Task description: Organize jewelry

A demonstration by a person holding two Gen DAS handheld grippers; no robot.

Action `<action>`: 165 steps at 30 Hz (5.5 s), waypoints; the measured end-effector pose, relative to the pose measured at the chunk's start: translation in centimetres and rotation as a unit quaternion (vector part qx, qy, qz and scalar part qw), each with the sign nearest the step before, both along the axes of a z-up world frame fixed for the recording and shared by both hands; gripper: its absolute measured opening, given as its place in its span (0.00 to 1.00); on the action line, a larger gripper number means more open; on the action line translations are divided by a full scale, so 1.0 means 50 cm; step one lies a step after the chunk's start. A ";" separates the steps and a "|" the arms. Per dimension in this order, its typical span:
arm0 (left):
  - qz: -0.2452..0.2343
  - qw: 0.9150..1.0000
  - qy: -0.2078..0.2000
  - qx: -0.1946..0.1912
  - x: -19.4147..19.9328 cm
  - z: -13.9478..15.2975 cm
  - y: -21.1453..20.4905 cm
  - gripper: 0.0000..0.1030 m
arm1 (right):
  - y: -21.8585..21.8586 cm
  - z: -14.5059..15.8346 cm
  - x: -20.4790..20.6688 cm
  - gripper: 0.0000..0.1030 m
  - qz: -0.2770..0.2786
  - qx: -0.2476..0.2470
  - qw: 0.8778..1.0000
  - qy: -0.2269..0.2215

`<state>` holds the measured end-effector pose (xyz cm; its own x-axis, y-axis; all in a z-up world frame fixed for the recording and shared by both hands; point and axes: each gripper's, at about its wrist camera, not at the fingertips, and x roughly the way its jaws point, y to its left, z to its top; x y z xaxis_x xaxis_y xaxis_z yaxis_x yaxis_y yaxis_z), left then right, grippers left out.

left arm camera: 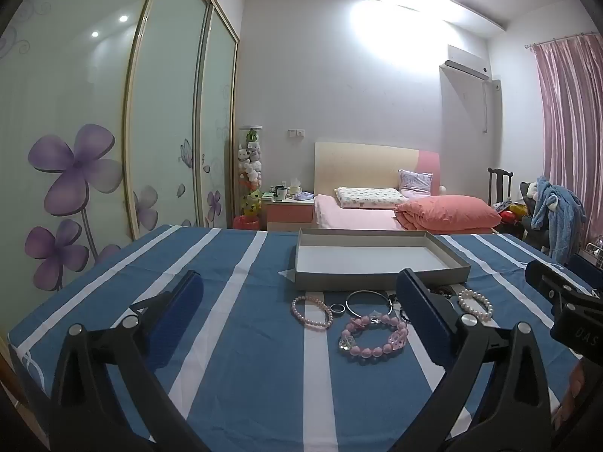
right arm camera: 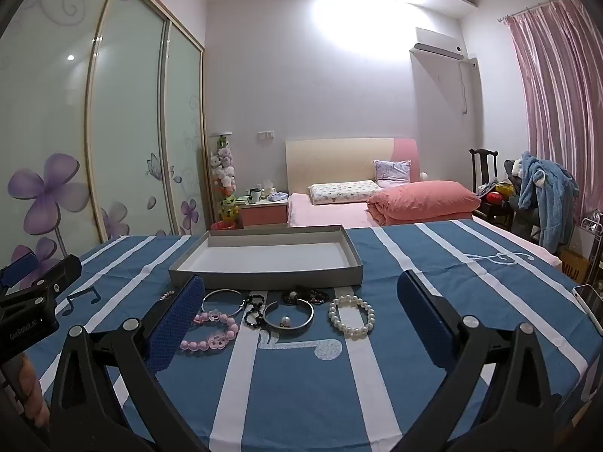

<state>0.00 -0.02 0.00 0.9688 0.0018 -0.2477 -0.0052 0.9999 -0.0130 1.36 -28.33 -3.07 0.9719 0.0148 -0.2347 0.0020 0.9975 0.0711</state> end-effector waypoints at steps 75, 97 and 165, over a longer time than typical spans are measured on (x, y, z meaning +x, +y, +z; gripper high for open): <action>-0.001 1.000 0.003 -0.003 0.001 0.000 0.000 0.96 | 0.001 -0.002 0.001 0.98 0.002 0.004 1.000 0.002; 0.001 1.000 0.014 -0.003 0.012 -0.024 -0.013 0.96 | 0.007 -0.017 0.014 0.98 0.002 0.005 1.000 0.011; -0.106 0.942 0.317 0.008 0.307 -0.175 -0.070 0.18 | -0.145 -0.146 0.323 0.10 -0.033 0.056 0.949 0.307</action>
<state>15.35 -3.51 -8.75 0.6052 -0.1662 -0.7786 0.1929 0.9794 -0.0592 17.51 -35.57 -10.35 0.6518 0.0172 -0.7582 0.1392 0.9800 0.1419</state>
